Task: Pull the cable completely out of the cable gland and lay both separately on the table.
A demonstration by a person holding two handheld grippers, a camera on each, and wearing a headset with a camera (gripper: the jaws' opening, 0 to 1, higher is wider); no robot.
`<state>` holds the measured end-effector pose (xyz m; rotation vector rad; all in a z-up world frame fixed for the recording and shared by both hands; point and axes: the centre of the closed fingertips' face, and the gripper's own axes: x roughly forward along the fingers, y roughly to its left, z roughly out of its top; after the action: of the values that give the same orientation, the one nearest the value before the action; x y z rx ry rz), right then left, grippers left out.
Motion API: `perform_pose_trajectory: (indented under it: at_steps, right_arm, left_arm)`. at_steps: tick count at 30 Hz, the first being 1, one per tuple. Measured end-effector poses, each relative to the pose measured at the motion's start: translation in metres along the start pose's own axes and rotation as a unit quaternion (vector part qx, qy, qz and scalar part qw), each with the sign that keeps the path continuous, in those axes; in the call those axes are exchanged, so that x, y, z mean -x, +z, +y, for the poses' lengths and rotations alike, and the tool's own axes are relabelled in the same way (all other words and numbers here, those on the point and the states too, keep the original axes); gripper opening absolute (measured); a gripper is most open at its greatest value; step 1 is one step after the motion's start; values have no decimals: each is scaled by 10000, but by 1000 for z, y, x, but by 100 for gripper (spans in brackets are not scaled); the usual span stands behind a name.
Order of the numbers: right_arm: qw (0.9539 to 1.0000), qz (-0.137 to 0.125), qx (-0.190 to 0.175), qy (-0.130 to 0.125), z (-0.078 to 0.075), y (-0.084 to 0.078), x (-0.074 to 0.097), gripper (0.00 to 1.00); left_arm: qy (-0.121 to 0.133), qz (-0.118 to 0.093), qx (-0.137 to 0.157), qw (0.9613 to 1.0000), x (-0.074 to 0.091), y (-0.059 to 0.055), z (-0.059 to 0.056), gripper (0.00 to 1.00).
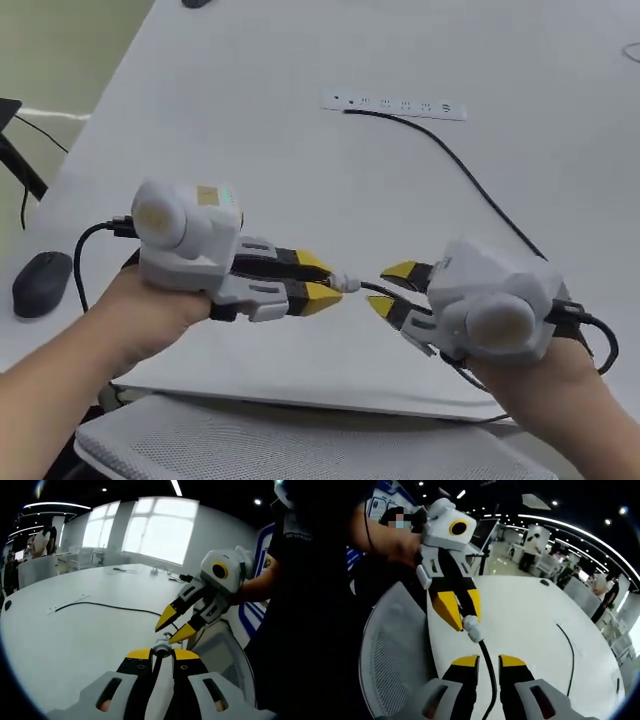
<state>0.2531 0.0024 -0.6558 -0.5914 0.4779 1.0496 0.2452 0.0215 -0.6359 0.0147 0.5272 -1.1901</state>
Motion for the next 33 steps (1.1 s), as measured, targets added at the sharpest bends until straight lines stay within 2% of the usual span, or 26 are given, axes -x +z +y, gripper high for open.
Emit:
perform_pose_trajectory:
  at_steps: [8,15,26,33]
  right_arm:
    - [9997,-38,212,73,2,6,-4,2]
    - [9999,-65,150,42,1,6,-4,0]
    - [9991,-15,-422,30,-4,-1,-4,0]
    - [9953,66,-964,-58,-11,-13,-4,0]
  left_arm:
    - [21,-1,-9,10000,1,0,2,15]
    - [9,-37,0,10000,1,1,3,15]
    - [20,-73,-17,10000,2,3,3,15]
    - [46,-122,-4,9999,5,5,5,15]
